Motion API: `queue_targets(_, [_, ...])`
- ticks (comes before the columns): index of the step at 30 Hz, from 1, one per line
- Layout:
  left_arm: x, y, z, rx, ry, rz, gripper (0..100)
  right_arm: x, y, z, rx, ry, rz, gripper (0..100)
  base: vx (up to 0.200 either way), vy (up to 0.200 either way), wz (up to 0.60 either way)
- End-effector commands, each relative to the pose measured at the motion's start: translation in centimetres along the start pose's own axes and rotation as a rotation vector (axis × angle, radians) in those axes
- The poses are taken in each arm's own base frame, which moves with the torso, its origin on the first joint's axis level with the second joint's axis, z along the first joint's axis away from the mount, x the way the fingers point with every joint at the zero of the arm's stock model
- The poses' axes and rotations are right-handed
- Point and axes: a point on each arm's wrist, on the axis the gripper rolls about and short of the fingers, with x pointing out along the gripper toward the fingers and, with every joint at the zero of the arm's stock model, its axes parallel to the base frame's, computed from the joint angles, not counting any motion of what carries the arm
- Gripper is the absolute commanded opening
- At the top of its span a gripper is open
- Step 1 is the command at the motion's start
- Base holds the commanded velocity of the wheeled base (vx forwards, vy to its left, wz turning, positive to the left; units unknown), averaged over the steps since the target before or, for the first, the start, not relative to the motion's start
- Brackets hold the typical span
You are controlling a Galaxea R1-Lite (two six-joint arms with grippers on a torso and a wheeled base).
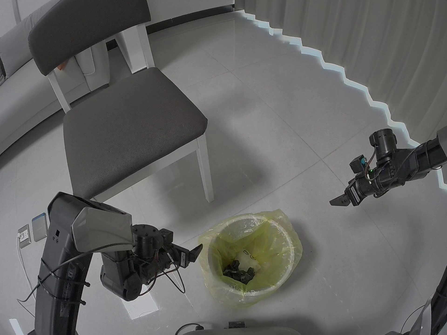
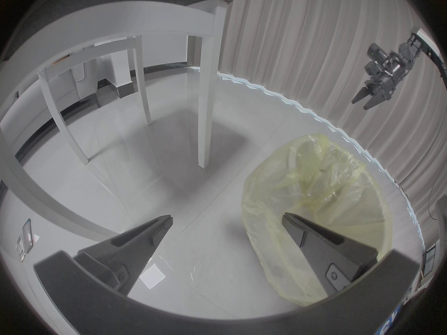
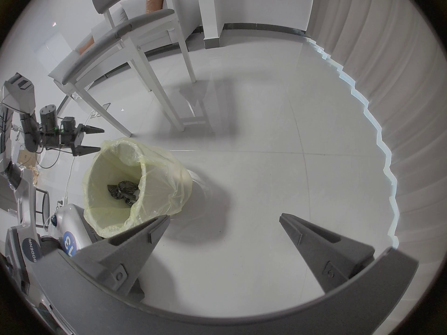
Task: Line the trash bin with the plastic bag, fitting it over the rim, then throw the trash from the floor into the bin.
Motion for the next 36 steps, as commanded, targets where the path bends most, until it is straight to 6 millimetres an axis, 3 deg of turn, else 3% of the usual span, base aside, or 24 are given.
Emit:
queue_targets(1, [2.4, 0.5, 0.1, -0.002, -0.001, -0.012, 100, -2.0, 0.1, -0.1, -0.005, -0.022, -0.020, 100, 0.000, 0.000, 0.00])
queue_targets(7, [4.5, 0.6, 0.6, -0.004, 0.032, -0.044, 100, -2.7, 0.5, -0.5, -0.019, -0.020, -0.018, 100, 0.000, 0.000, 0.00])
queue_targets(19, [7.9, 1.9, 3.3, 0.008, 0.102, -0.017, 100, -3.2, 0.8, -0.4, -0.053, -0.029, -0.020, 100, 0.000, 0.000, 0.00])
queue_targets(27, [7.2, 3.6, 3.1, -0.018, 0.113, 0.020, 100, -3.1, 1.1, -0.8, -0.049, -0.017, -0.012, 100, 0.000, 0.000, 0.00])
queue_targets(29, [5.8, 4.3, 3.3, -0.034, 0.094, 0.034, 100, -3.1, 1.0, -0.9, -0.047, -0.012, -0.017, 100, 0.000, 0.000, 0.00])
queue_targets(36, [4.2, 5.3, 2.3, -0.047, 0.090, 0.058, 100, -3.0, 1.3, -1.2, -0.046, -0.003, -0.006, 100, 0.000, 0.000, 0.00])
